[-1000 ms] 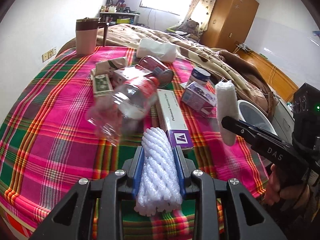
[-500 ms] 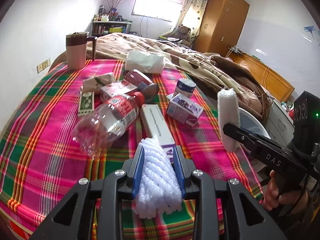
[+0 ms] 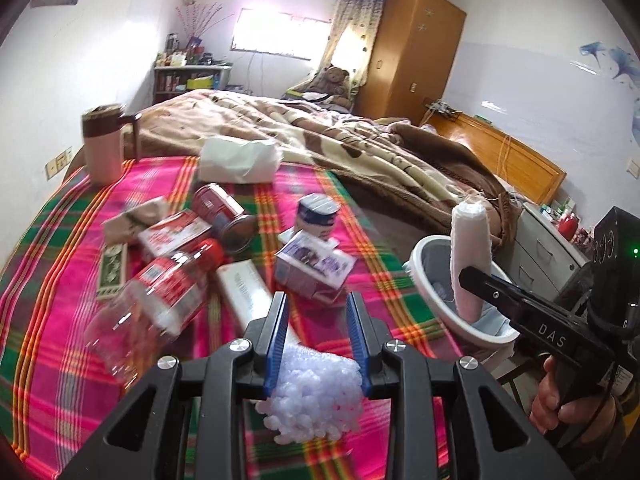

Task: Collect trash
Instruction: 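Lift the foam net and fuzzy roll and carry both toward the white bin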

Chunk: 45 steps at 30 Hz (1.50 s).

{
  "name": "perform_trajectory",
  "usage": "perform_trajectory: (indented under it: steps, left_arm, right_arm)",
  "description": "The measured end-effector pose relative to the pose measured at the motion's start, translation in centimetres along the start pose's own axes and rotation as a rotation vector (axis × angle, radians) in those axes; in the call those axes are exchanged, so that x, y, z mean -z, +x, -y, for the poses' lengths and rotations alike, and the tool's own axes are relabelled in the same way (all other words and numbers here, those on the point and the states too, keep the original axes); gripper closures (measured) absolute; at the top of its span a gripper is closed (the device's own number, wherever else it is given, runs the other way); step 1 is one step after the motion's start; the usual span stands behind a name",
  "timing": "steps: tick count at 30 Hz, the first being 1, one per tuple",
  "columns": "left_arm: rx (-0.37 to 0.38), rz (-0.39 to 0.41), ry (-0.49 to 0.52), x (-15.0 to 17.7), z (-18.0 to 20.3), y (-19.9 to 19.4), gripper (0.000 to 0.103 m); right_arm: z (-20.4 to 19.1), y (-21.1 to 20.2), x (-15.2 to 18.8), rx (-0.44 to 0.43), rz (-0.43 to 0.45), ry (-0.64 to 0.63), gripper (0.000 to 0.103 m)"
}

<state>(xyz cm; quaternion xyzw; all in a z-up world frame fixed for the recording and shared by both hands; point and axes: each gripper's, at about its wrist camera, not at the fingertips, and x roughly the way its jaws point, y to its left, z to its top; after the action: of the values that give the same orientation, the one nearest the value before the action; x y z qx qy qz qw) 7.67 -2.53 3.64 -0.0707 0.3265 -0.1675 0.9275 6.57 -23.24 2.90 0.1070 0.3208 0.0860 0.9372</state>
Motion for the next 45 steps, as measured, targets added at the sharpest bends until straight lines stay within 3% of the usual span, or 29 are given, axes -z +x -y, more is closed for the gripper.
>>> perform_trajectory:
  steps: [10,15,20,23,25,26,31,36,45]
  left_arm:
    - [0.089,0.033,0.049,-1.8,3.6,1.5,0.072]
    - [0.07,0.027,0.073,-1.9,4.1,1.5,0.072]
    - [0.02,-0.059,0.077,0.2,2.8,2.0,0.071]
    - [-0.003,-0.094,0.083,1.7,2.3,1.7,0.06]
    - [0.015,-0.095,0.094,2.4,2.1,1.2,0.033]
    - [0.028,-0.093,0.113,2.8,2.1,0.8,0.031]
    - [0.028,-0.158,0.208,4.4,2.6,0.0,0.03]
    - [0.055,-0.271,0.119,6.1,1.9,1.1,0.03]
    - [-0.006,-0.297,0.039,6.5,2.6,2.9,0.027]
  right_arm:
    - [2.8,-1.3,-0.6,0.055,0.034,0.058,0.081]
    - [3.5,-1.4,-0.8,0.064,0.038,0.06,0.081]
    - [3.6,-0.8,-0.4,0.042,0.021,0.072,0.081]
    - [3.4,-0.5,-0.1,0.03,0.014,0.068,0.08]
    - [3.4,-0.6,0.0,0.023,0.01,0.066,0.08]
    - [3.3,-0.6,0.1,0.02,0.006,0.064,0.08]
    - [2.9,-0.6,0.5,0.003,-0.007,0.05,0.08]
    - [2.7,-0.4,1.0,-0.001,-0.02,0.051,0.08]
    - [2.8,-0.7,1.4,0.003,-0.028,0.047,0.08]
